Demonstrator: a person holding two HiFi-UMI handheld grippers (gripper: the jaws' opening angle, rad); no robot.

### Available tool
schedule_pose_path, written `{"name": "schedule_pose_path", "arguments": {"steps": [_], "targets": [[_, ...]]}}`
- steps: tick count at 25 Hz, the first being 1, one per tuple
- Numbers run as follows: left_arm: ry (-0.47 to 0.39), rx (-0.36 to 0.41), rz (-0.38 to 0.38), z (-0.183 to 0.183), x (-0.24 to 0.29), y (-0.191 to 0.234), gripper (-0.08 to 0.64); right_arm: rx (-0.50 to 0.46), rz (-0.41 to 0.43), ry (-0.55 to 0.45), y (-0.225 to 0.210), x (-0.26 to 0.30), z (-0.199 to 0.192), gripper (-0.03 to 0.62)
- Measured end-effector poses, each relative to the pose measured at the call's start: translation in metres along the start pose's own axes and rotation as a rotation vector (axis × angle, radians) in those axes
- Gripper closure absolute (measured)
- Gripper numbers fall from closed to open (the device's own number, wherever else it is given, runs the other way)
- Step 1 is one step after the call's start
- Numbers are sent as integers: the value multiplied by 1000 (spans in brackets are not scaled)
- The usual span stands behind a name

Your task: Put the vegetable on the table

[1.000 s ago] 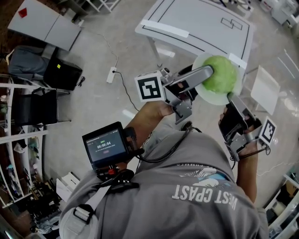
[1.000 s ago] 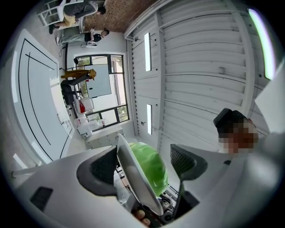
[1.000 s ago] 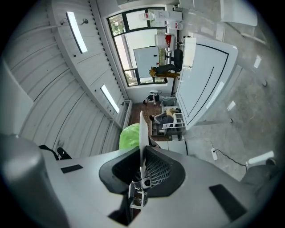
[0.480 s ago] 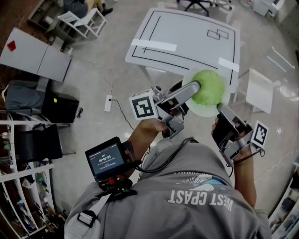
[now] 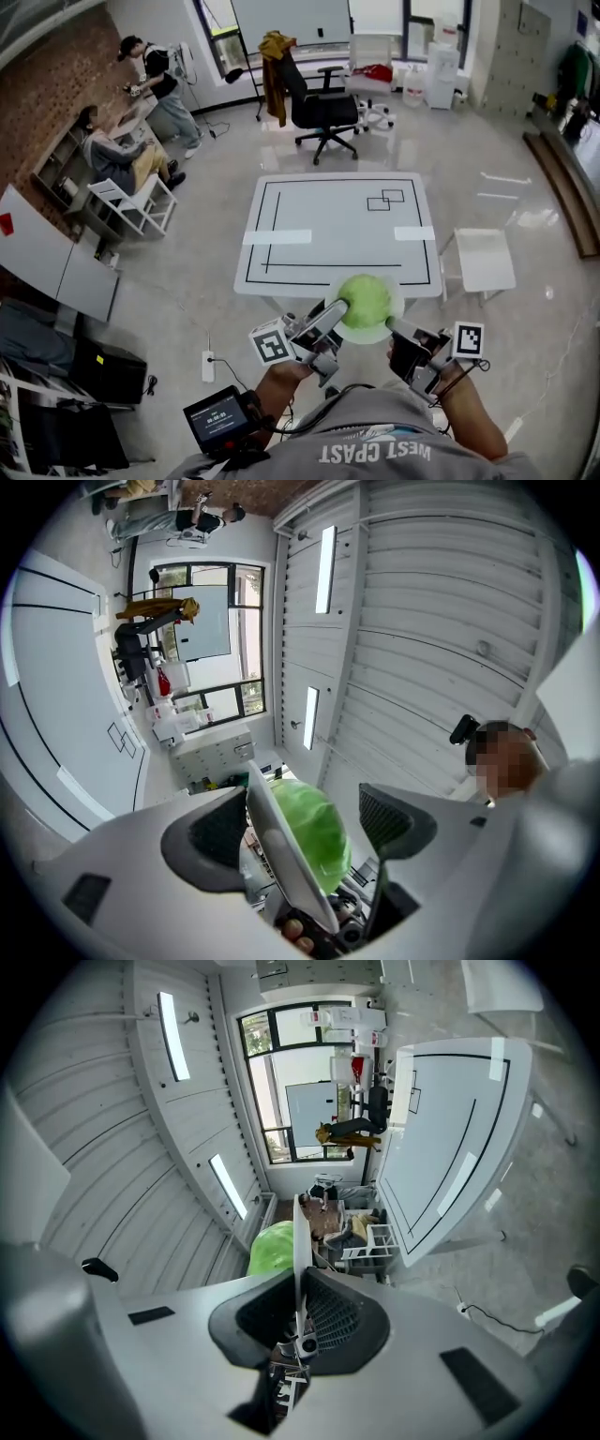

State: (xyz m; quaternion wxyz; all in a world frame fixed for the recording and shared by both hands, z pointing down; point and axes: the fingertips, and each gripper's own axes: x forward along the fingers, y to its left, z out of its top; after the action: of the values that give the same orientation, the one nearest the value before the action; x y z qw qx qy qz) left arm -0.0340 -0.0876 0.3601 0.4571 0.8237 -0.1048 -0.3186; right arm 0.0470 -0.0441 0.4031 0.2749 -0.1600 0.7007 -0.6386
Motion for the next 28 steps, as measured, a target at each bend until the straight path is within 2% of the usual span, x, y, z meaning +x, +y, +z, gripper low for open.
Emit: {"name": "schedule_pose_path", "arguments": {"steps": [8,18,24,28], "targets": [[9,26,32,37,12,27,193,16,-5,9,-14,35,30,569],[-76,83,101,77,51,69,193,21,-6,117,-30,67,101,568],[-108,93,127,85,74,93,193,45,-13,162,-38,72,136,568],[-99,133,140,88,83,107,193,57,-15,187,-45,74,153,569]]}}
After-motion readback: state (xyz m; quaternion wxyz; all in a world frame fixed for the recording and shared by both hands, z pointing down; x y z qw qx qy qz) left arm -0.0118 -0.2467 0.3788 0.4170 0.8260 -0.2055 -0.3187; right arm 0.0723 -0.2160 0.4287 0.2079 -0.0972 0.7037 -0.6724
